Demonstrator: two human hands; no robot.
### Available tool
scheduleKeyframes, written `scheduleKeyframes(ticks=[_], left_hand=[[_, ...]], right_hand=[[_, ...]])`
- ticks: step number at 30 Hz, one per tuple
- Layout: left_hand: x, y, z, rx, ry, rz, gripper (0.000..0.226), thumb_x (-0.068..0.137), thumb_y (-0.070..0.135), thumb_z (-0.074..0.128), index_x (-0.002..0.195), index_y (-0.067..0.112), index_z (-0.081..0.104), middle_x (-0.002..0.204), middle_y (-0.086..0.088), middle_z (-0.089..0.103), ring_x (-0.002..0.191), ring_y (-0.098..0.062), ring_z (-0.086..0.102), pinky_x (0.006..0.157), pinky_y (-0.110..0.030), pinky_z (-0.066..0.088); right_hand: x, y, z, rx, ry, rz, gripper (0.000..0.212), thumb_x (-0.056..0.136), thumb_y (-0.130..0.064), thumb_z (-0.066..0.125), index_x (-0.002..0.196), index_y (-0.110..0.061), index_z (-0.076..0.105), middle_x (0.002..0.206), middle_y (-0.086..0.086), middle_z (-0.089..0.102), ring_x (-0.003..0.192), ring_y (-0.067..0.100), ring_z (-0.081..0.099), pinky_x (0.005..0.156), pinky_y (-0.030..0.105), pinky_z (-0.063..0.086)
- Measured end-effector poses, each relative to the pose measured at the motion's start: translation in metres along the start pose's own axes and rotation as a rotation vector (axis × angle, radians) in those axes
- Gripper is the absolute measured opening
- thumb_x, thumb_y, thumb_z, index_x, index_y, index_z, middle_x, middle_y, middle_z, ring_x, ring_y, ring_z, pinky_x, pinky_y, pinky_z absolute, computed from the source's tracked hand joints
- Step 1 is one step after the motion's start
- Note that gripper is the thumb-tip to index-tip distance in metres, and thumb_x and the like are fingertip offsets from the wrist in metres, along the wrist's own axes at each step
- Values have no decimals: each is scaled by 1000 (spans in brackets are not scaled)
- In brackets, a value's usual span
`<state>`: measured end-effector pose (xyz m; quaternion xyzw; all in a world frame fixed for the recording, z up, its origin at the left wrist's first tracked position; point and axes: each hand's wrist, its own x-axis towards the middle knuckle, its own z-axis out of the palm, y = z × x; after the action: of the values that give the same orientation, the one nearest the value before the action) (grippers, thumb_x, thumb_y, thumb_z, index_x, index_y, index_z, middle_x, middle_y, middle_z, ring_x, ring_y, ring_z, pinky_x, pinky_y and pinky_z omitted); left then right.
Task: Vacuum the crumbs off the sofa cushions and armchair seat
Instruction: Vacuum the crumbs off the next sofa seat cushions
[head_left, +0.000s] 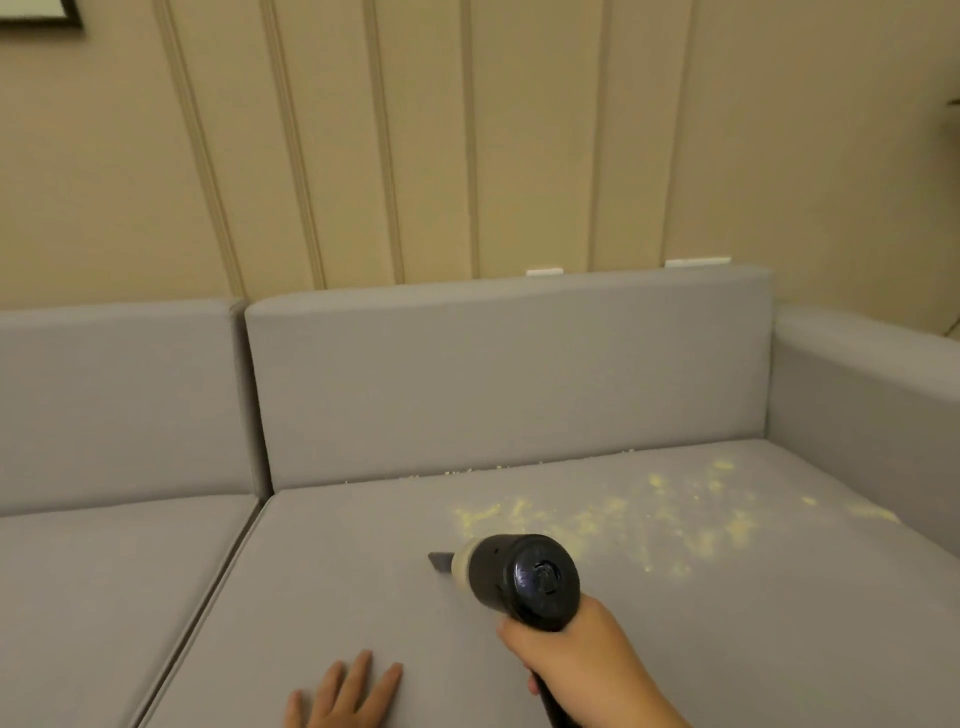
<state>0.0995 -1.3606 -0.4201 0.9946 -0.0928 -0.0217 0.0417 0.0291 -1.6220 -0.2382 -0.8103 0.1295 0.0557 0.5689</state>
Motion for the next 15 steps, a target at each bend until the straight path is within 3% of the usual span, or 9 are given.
scheduleKeyframes(ticks=[1, 2, 3, 4, 6, 15], left_hand=[[2, 6, -6, 25, -82, -19, 60, 89, 85, 13, 120, 59, 58, 117, 8, 77, 92, -31, 78, 87, -62, 40], [2, 17, -24, 37, -226, -40, 62, 84, 91, 10, 132, 69, 43, 141, 17, 63, 120, -27, 69, 98, -61, 32], [4, 24, -32, 1, -248, -78, 68, 81, 93, 9, 144, 72, 22, 162, 23, 35, 147, -22, 45, 112, -56, 21], [10, 30, -28, 13, -215, -66, 71, 84, 91, 14, 151, 69, 5, 170, 22, 9, 158, -18, 18, 121, -54, 11], [23, 41, -32, 6, -311, -131, 74, 90, 85, 26, 154, 64, -5, 172, 18, -9, 160, -15, -2, 125, -53, 3], [66, 77, -38, -87, -349, -9, 68, 101, 67, 30, 159, 55, -4, 172, 10, -15, 159, -22, -13, 126, -57, -4]], right_hand=[[2, 0, -1, 0, 4, -17, 13, 77, -31, 78, 68, -23, 73, 60, 2, 69, 56, 15, 71, 64, 24, 53], [4, 0, -4, -4, -3, -28, 13, 77, -31, 77, 69, -23, 72, 59, 0, 68, 55, 14, 70, 63, 24, 53], [6, -1, -6, -15, -14, -29, 12, 77, -32, 77, 71, -23, 72, 60, 0, 68, 56, 14, 70, 64, 24, 54], [10, -1, -9, -19, -21, -26, 13, 75, -33, 76, 72, -22, 72, 61, 1, 69, 57, 15, 71, 66, 26, 55], [19, 1, -14, 3, 10, -12, 20, 74, -35, 76, 73, -16, 73, 63, 4, 71, 60, 17, 72, 74, 33, 60], [67, 12, -19, 155, 171, 12, 19, 79, -30, 78, 70, -15, 72, 60, 5, 70, 60, 19, 69, 76, 41, 62]])
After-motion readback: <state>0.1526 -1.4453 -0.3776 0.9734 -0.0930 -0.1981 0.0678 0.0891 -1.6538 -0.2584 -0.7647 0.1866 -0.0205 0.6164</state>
